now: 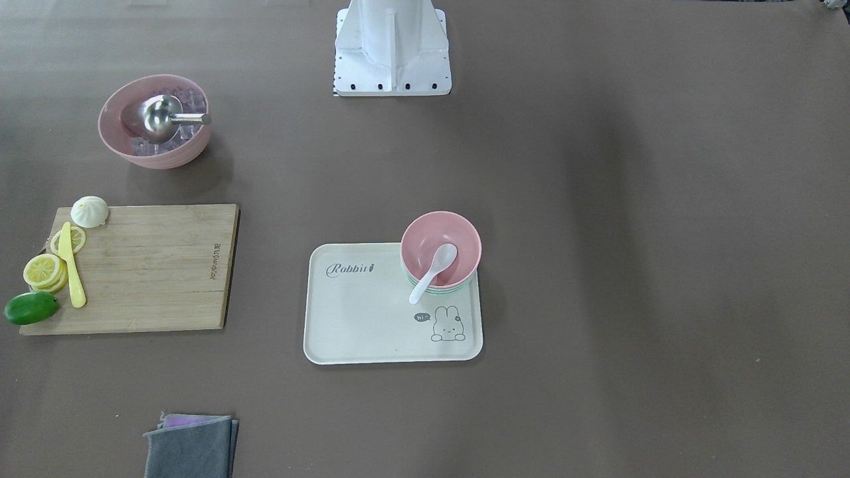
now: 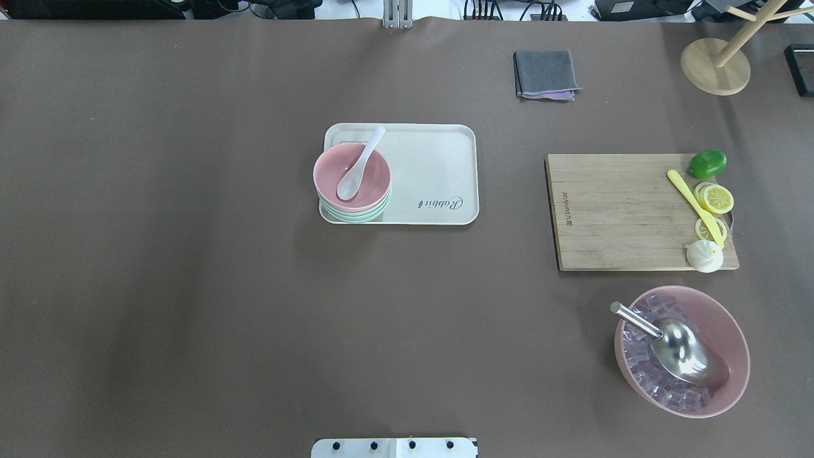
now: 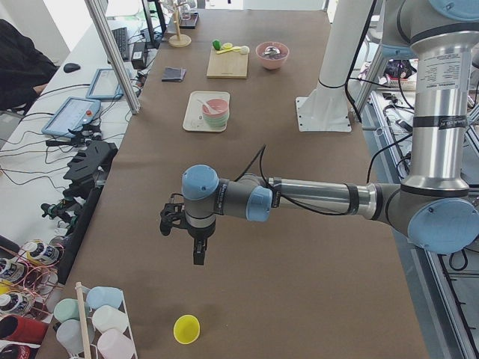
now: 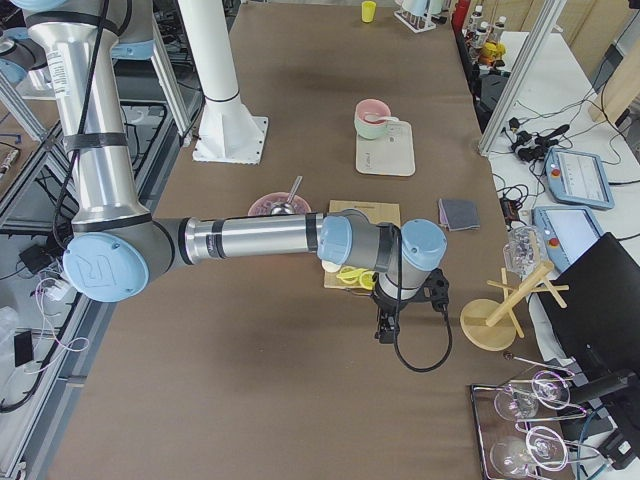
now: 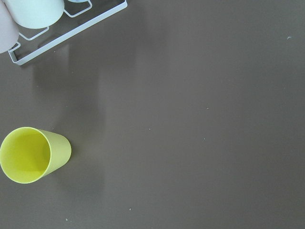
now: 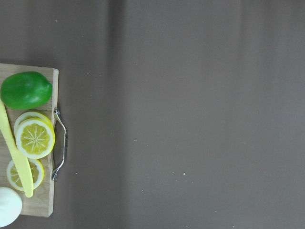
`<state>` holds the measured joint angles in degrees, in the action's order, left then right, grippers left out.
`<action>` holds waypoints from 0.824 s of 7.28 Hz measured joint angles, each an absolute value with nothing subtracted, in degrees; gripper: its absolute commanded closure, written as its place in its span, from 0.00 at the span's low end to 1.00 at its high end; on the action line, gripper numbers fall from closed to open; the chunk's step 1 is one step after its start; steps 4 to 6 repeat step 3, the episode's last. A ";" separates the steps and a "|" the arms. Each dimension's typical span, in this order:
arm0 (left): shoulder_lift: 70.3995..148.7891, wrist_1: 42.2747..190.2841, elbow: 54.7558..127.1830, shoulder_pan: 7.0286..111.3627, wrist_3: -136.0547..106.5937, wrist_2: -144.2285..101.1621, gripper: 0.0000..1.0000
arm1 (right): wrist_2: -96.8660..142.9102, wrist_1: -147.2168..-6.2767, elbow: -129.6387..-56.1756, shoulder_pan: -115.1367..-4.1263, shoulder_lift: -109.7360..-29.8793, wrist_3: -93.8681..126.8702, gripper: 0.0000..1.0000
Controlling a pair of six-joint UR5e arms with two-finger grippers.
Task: Stack pink bowl on green and place spoon
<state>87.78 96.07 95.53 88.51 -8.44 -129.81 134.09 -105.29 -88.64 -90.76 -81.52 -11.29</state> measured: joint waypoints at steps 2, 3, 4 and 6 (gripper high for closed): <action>87.73 96.06 95.62 88.51 -8.44 -129.76 0.01 | 134.17 -105.29 -88.69 -90.79 -81.55 -11.23 0.00; 87.72 96.08 95.71 88.51 -8.44 -129.76 0.01 | 134.20 -105.29 -88.73 -90.79 -81.54 -10.95 0.00; 87.72 96.08 95.71 88.51 -8.44 -129.76 0.01 | 134.20 -105.29 -88.73 -90.79 -81.54 -10.95 0.00; 87.72 96.08 95.71 88.51 -8.44 -129.76 0.01 | 134.20 -105.29 -88.73 -90.79 -81.54 -10.95 0.00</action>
